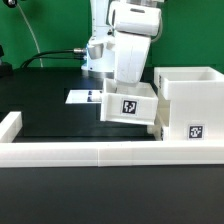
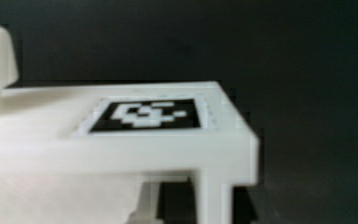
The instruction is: Assemble drawer
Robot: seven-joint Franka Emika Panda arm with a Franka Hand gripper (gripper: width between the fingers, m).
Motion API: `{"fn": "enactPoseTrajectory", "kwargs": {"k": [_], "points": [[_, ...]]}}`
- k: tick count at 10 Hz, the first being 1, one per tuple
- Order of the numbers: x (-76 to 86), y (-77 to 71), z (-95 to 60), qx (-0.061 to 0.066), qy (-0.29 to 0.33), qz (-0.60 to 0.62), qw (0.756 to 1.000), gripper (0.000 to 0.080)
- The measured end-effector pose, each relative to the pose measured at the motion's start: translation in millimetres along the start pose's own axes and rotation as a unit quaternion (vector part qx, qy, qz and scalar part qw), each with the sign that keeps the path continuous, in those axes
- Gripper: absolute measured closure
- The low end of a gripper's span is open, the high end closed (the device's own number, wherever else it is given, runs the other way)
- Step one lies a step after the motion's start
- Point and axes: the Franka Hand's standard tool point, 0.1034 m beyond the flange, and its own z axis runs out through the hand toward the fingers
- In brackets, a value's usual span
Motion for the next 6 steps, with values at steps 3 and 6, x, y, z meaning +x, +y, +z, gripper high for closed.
{"fn": "enactPoseTrajectory", "kwargs": {"k": [3,6], "points": [[-3.1,0.4,1.6,0.003,0.018,-0.014,1.0,0.0755],[-9.0,3.0,1.8,0.004,0.042,-0.001,0.999,0.0755]]}}
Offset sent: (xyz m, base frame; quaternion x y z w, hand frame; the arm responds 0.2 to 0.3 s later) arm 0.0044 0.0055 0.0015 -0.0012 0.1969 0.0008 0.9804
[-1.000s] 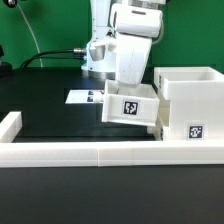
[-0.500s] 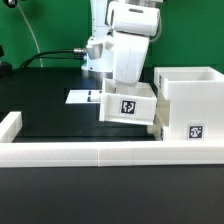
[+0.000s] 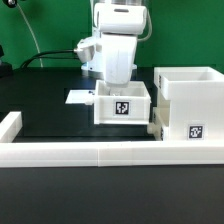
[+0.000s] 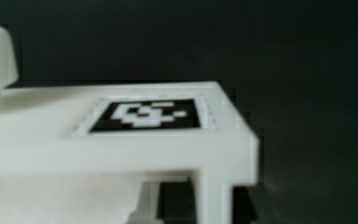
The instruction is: Assemble drawer
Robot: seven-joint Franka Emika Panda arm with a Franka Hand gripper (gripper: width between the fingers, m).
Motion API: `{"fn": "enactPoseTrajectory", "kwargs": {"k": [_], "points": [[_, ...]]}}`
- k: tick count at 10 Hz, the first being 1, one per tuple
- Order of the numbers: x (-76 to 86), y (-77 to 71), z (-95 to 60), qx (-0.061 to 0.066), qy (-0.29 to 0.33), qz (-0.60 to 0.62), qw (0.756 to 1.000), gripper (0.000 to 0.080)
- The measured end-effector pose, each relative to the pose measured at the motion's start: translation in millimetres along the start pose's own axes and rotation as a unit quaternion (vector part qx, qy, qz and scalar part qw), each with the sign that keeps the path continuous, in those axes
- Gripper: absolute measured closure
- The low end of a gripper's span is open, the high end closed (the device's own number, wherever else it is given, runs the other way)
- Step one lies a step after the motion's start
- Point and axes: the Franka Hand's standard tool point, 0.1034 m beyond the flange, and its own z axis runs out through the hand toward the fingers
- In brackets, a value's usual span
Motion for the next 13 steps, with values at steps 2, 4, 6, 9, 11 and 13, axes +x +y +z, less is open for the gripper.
{"fn": "enactPoseTrajectory", "kwargs": {"k": [2,4,6,9,11,13], "points": [[4.4,0.4,-0.6,-0.001,0.0,0.004,1.0,0.0755],[3.7,-0.3,-0.1,0.0,0.0,0.005,1.0,0.0755],[7.3,-1.5,0.9,-0.002,0.002,0.003,1.0,0.0755],[11.8,-0.2,4.8,-0.006,0.007,0.003,1.0,0.0755],[12.8,0.7,5.3,-0.015,0.01,0.003,1.0,0.0755],[14.8,-0.1,5.7,-0.013,0.01,0.001,1.0,0.0755]]}}
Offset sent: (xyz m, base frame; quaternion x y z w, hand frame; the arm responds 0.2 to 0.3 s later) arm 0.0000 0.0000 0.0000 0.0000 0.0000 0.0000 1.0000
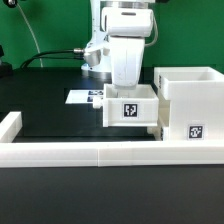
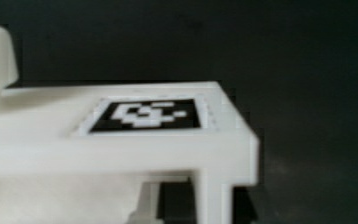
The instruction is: Assemble drawer
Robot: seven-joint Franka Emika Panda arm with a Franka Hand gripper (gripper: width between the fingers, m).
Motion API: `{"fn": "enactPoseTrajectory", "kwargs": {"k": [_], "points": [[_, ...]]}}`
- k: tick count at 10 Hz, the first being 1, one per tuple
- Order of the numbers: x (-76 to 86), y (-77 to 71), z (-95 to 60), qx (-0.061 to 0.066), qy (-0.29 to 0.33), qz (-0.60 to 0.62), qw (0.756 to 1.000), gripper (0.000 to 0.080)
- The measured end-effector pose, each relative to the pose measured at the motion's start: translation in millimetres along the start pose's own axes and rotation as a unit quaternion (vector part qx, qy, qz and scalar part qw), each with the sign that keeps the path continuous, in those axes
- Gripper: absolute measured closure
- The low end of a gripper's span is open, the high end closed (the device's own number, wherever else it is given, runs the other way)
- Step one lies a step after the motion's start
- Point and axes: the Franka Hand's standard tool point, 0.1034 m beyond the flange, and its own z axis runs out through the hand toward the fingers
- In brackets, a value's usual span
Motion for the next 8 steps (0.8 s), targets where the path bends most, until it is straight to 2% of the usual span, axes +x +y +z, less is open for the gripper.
{"fn": "enactPoseTrajectory", "kwargs": {"k": [4,8], "points": [[9.9,4.3,-3.6,0.002,-0.001,0.007,1.0,0.0755],[13.7,1.4,-0.6,0.005,-0.001,0.006,1.0,0.0755]]}}
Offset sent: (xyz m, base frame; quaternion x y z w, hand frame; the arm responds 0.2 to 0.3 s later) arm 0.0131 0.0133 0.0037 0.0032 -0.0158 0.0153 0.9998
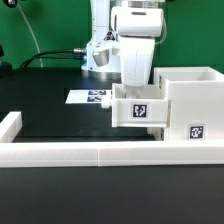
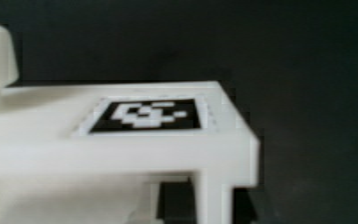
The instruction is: Assemble drawer
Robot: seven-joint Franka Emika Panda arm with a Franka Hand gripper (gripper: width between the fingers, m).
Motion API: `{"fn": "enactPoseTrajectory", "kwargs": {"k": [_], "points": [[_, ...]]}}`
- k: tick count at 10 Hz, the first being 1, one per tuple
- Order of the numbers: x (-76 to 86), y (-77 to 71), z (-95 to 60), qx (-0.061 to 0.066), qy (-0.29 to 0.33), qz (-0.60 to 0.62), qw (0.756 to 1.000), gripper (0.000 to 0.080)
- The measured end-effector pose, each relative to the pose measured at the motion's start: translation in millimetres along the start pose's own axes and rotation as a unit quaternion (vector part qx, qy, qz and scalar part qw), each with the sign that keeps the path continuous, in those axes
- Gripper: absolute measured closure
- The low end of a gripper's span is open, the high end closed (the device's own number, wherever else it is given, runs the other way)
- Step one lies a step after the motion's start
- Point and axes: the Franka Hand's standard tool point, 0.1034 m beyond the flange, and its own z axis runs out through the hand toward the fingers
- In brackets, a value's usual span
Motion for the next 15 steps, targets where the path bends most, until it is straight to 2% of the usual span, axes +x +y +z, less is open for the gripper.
{"fn": "enactPoseTrajectory", "kwargs": {"k": [8,15], "points": [[2.0,-3.2,1.8,0.003,-0.004,-0.013,1.0,0.0755],[2.3,-3.1,2.1,0.001,-0.004,-0.02,1.0,0.0755]]}}
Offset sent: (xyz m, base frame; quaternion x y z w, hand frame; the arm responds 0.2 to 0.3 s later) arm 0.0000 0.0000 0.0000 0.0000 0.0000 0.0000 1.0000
